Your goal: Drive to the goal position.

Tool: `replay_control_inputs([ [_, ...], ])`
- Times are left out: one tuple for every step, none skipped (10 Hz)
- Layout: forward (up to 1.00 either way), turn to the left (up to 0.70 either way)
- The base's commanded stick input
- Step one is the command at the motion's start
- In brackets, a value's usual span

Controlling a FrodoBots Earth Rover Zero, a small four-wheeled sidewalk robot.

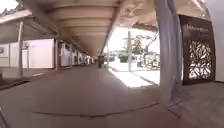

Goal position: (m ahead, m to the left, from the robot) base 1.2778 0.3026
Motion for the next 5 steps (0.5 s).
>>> replay_control_inputs([
  [0.70, 0.00],
  [0.70, 0.00],
  [0.70, 0.00],
  [0.70, 0.00],
  [0.70, 0.00],
])
